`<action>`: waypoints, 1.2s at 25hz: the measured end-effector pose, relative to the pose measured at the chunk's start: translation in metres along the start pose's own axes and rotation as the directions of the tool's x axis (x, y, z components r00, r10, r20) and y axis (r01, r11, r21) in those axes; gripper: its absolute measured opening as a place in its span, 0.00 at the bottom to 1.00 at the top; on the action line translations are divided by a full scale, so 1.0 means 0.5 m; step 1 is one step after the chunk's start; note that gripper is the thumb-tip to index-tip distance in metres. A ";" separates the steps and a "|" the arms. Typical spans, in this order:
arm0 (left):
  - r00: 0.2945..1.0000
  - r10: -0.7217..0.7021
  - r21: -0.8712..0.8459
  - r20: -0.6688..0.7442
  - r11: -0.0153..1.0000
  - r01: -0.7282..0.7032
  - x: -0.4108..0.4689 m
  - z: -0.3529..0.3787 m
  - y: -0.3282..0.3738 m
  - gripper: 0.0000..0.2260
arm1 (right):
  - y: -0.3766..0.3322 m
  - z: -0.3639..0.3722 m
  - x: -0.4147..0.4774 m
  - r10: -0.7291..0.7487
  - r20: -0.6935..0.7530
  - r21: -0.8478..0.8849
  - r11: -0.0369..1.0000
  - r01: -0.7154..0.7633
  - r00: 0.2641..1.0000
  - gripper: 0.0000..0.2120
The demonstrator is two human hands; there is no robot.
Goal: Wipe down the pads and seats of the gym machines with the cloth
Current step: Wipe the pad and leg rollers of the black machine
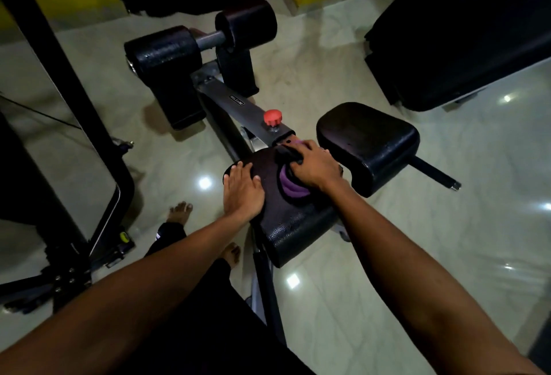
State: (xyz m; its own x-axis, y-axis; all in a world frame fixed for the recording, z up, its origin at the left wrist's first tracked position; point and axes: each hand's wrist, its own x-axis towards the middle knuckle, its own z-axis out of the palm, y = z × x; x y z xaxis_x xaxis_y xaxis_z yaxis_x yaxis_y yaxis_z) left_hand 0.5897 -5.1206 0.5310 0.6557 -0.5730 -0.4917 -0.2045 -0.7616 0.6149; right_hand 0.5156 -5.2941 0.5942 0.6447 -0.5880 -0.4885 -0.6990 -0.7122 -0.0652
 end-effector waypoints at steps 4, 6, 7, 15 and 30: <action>0.999 -0.023 0.009 -0.048 1.000 0.024 0.025 0.002 -0.001 0.21 | -0.080 0.035 0.020 -0.154 0.062 -0.060 0.986 0.157 0.986 0.27; 0.999 -0.017 0.015 -0.049 1.000 0.018 0.026 0.007 -0.005 0.22 | -0.079 0.029 -0.040 -0.270 0.081 -0.030 0.962 0.273 0.959 0.27; 0.999 -0.019 0.009 -0.041 1.000 0.019 0.026 0.008 -0.007 0.22 | -0.060 0.024 -0.069 -0.303 0.072 -0.008 0.953 0.304 0.950 0.27; 0.992 -0.035 0.022 -0.124 0.999 0.038 0.033 0.031 -0.012 0.22 | -0.080 0.019 0.127 -0.066 0.140 0.062 0.996 0.058 0.988 0.26; 0.996 0.014 0.087 -0.092 0.996 -0.006 0.034 0.032 -0.014 0.23 | -0.098 0.042 0.034 -0.074 0.007 0.045 0.996 0.074 0.997 0.28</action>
State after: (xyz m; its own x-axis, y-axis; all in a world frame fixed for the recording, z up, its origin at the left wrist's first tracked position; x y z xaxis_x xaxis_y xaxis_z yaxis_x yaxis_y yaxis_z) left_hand 0.5904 -5.1298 0.5085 0.7168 -0.5532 -0.4244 -0.2709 -0.7818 0.5616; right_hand 0.5544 -5.2613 0.5708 0.6925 -0.5306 -0.4888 -0.6625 -0.7359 -0.1398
